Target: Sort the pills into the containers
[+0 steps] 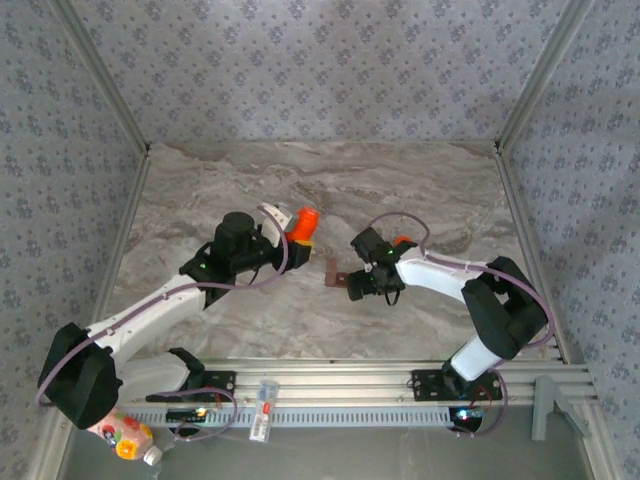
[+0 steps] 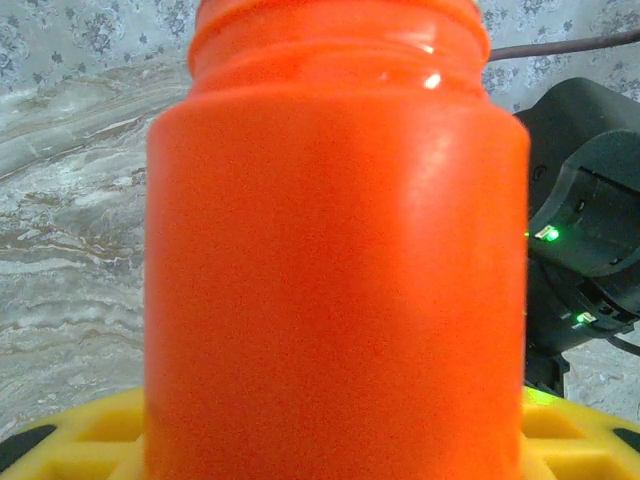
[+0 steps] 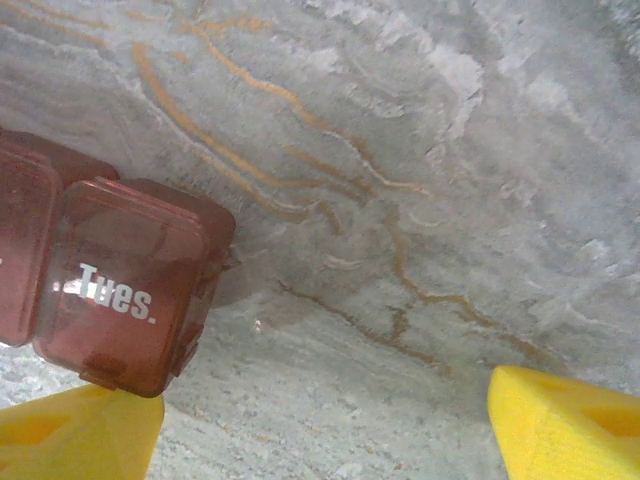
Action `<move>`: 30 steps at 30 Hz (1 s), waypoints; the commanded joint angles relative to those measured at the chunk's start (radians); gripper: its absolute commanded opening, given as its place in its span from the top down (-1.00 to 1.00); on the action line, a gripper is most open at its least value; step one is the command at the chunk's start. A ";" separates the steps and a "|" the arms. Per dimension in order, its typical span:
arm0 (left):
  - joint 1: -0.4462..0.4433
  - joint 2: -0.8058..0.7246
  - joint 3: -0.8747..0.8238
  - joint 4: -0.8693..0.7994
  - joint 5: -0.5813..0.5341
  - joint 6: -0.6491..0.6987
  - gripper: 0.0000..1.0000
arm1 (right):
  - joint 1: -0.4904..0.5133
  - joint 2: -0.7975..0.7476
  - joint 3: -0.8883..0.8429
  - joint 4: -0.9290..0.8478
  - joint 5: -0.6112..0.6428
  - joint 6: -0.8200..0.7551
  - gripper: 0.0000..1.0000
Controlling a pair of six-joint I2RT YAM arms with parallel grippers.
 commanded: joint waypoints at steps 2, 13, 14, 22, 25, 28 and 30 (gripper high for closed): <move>0.007 0.005 0.003 0.045 0.008 -0.006 1.00 | -0.013 -0.002 0.019 0.001 -0.008 -0.013 -0.71; 0.017 0.014 0.026 -0.030 0.044 0.008 1.00 | -0.036 -0.181 -0.003 -0.046 -0.100 0.014 -0.70; 0.018 0.017 0.031 -0.058 0.062 0.012 1.00 | -0.049 -0.207 -0.007 -0.039 -0.124 0.032 -0.69; -0.003 0.049 -0.012 -0.161 0.136 -0.032 1.00 | -0.179 -0.198 -0.044 0.102 -0.290 0.089 -0.57; -0.030 0.039 -0.054 -0.158 0.132 -0.060 1.00 | -0.197 -0.138 -0.040 0.148 -0.328 0.090 -0.39; -0.059 0.034 -0.091 -0.153 0.117 -0.083 1.00 | -0.197 -0.086 -0.034 0.184 -0.340 0.091 -0.17; -0.080 0.027 -0.113 -0.143 0.103 -0.097 1.00 | -0.191 -0.065 -0.031 0.202 -0.339 0.092 -0.13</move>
